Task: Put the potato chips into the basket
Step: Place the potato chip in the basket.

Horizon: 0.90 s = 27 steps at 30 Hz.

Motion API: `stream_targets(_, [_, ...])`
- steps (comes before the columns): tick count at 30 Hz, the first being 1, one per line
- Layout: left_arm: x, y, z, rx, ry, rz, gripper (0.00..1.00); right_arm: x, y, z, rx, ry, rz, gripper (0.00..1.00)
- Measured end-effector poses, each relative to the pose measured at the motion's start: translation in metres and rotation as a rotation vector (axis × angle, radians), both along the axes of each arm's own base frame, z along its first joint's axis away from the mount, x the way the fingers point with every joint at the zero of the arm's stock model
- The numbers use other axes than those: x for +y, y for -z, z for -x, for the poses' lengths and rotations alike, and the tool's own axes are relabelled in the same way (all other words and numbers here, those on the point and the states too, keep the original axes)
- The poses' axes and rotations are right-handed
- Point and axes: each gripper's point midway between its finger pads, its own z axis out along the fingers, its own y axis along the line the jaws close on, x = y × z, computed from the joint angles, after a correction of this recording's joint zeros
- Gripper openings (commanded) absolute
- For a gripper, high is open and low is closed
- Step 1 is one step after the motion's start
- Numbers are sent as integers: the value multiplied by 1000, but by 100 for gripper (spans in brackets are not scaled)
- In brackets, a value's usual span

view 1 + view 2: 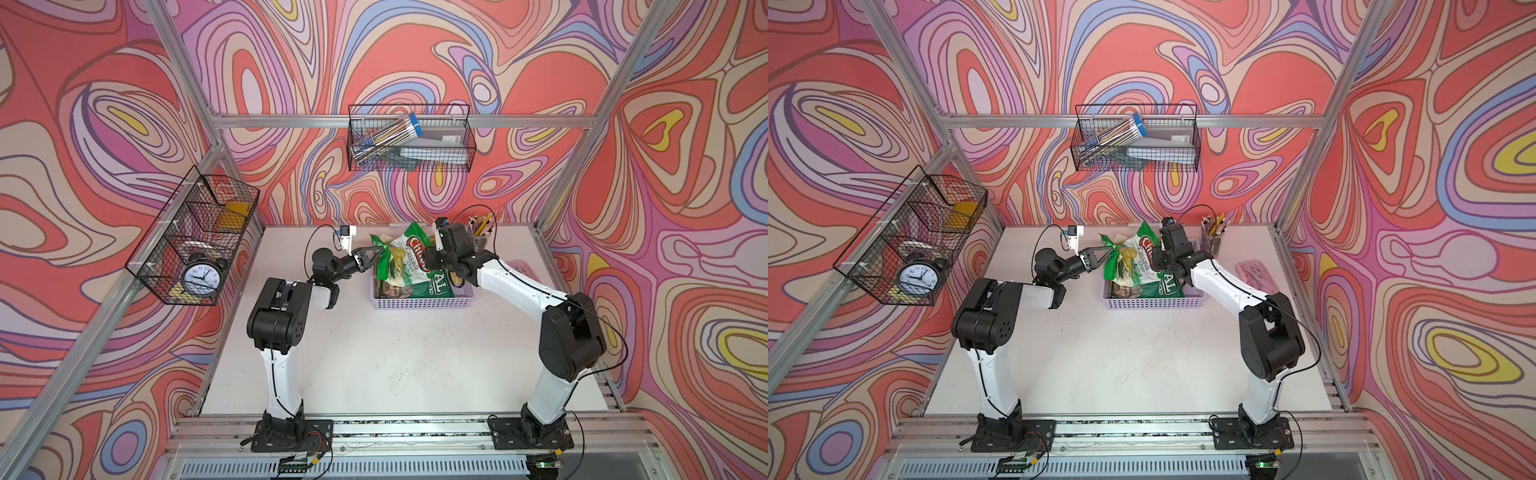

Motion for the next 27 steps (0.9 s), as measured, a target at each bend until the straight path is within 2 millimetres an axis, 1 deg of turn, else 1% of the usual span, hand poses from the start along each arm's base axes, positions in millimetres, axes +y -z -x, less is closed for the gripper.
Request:
stream_targets(1, [0, -1, 1, -1, 1, 0, 0, -2, 1, 0, 4, 8, 2, 13])
stream_targets(5, [2, -1, 1, -3, -4, -11, 0, -9, -1, 0, -5, 28, 28, 6])
stream_targets(9, [8, 3, -3, 11, -24, -38, 0, -19, -9, 4, -19, 47, 51, 4])
stream_targets(12, [13, 11, -5, 31, -47, -83, 0, -34, -11, 6, -21, 72, 54, 8])
stream_targets(13, [15, 16, -6, 43, -55, -103, 2, -41, -10, 6, -18, 86, 55, 9])
stream_targets(15, [16, 24, -7, 63, -69, -141, 10, -52, -7, 5, -15, 108, 58, 12])
stream_targets(16, [17, 30, -7, 73, -75, -160, 15, -57, -6, 4, -13, 119, 58, 16])
stream_targets(17, [18, 35, -7, 84, -80, -179, 21, -60, -5, 3, -12, 127, 60, 26])
stream_targets(18, [19, 42, -8, 99, -88, -196, 24, -63, -4, 3, -9, 137, 57, 33])
stream_targets(21, [23, 60, -9, 151, -111, -245, 39, -69, -2, 2, -4, 153, 60, 50])
stream_targets(24, [27, 72, -10, 189, -130, -281, 51, -71, -1, 1, -1, 158, 61, 54])
stream_targets(27, [30, 79, -10, 207, -144, -303, 74, -71, -1, 2, 2, 157, 62, 57])
